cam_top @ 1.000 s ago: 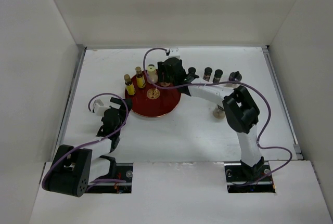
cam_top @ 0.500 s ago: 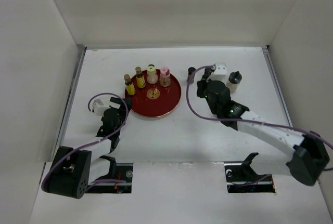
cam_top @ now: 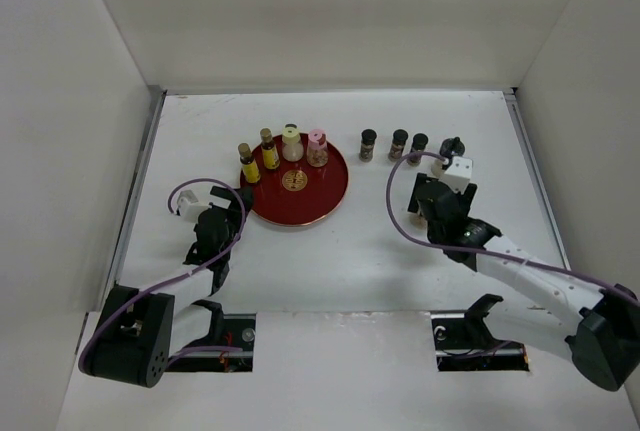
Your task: Organize the condiment bottles
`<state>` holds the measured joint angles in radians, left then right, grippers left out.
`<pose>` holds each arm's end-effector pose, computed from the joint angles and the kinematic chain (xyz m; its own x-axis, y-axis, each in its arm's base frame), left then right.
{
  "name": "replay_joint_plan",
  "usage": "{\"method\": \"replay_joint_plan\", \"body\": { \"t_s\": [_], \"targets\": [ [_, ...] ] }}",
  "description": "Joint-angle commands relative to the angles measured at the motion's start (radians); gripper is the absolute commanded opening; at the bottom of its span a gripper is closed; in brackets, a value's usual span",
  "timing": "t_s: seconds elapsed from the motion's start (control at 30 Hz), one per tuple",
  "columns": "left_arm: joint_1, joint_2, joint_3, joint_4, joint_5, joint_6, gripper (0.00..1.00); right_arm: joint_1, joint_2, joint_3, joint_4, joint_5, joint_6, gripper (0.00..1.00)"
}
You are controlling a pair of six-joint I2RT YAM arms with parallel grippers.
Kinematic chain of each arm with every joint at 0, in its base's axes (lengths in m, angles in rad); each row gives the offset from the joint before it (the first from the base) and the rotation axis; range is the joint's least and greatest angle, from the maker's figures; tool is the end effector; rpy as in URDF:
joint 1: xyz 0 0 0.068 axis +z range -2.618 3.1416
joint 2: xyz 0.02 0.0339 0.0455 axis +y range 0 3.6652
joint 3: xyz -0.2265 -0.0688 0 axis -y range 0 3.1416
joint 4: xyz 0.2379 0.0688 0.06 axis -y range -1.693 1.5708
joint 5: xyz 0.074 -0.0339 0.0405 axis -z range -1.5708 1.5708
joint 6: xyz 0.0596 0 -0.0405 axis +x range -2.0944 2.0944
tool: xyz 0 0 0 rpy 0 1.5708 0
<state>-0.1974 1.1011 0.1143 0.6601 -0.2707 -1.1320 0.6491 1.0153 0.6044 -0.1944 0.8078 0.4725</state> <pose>0.2220 -0.0281 0.1079 -0.0800 -0.8736 -0.4801 -0.3101 0.4795 -0.8209 0.2151 0.1091 0.2004 -0.3783 0.1078 -0.9194 0.2559 0.9667 0.0081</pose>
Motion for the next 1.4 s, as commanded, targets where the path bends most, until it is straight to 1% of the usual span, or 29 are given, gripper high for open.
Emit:
{"method": "replay_joint_plan", "body": {
  "t_s": [0.0, 0.13, 0.23, 0.33, 0.37, 0.43, 0.5, 0.63, 0.73, 0.83, 0.9, 1.0, 1.13, 1.2, 1.3, 1.37],
  "targets": [
    [-0.004, -0.023, 0.009, 0.03, -0.005, 0.014, 1.0, -0.021, 0.038, -0.008, 0.056, -0.059, 0.023, 0.85],
    [-0.004, -0.041, 0.008, 0.027, -0.013, 0.017, 1.0, -0.056, 0.071, -0.023, 0.118, -0.1, 0.011, 0.85],
    [-0.009, -0.015, 0.013, 0.026, -0.007, 0.017, 1.0, -0.075, 0.085, -0.028, 0.148, -0.134, 0.009, 0.78],
    [-0.009, -0.014, 0.015, 0.029, -0.007, 0.017, 1.0, -0.076, 0.107, -0.025, 0.151, -0.127, 0.009, 0.75],
    [-0.009, -0.015, 0.018, 0.026, -0.01, 0.018, 1.0, -0.076, 0.114, -0.022, 0.151, -0.125, 0.009, 0.72],
    [-0.012, -0.003, 0.018, 0.03, -0.012, 0.018, 1.0, -0.078, 0.12, -0.015, 0.148, -0.122, 0.006, 0.61],
    [-0.01, -0.004, 0.015, 0.032, -0.004, 0.017, 1.0, -0.073, 0.1, -0.015, 0.159, -0.108, 0.008, 0.55],
    [-0.009, -0.038, 0.013, 0.026, -0.021, 0.024, 1.0, 0.025, 0.019, 0.036, 0.179, -0.088, -0.02, 0.5],
    [-0.013, -0.015, 0.013, 0.026, -0.033, 0.025, 1.0, 0.114, 0.026, 0.132, 0.216, -0.134, -0.037, 0.48],
    [-0.004, 0.0, 0.012, 0.026, -0.032, 0.012, 1.0, 0.19, 0.141, 0.216, 0.336, -0.215, -0.041, 0.48],
    [0.0, -0.003, 0.01, 0.023, -0.039, 0.011, 1.0, 0.238, 0.269, 0.3, 0.401, -0.269, -0.046, 0.47],
    [0.008, -0.026, 0.001, 0.006, -0.044, 0.011, 1.0, 0.295, 0.487, 0.466, 0.458, -0.295, -0.078, 0.46],
    [0.023, -0.066, -0.002, -0.03, -0.065, 0.011, 1.0, 0.359, 0.736, 0.694, 0.484, -0.302, -0.142, 0.46],
    [0.017, -0.069, -0.005, -0.036, -0.076, 0.011, 1.0, 0.376, 0.828, 0.786, 0.478, -0.308, -0.164, 0.46],
    [0.019, -0.081, -0.007, -0.036, -0.068, 0.006, 1.0, 0.395, 0.931, 0.879, 0.469, -0.32, -0.172, 0.46],
    [0.019, -0.086, -0.008, -0.036, -0.073, 0.006, 1.0, 0.402, 0.976, 0.909, 0.466, -0.32, -0.178, 0.46]
  ]
}}
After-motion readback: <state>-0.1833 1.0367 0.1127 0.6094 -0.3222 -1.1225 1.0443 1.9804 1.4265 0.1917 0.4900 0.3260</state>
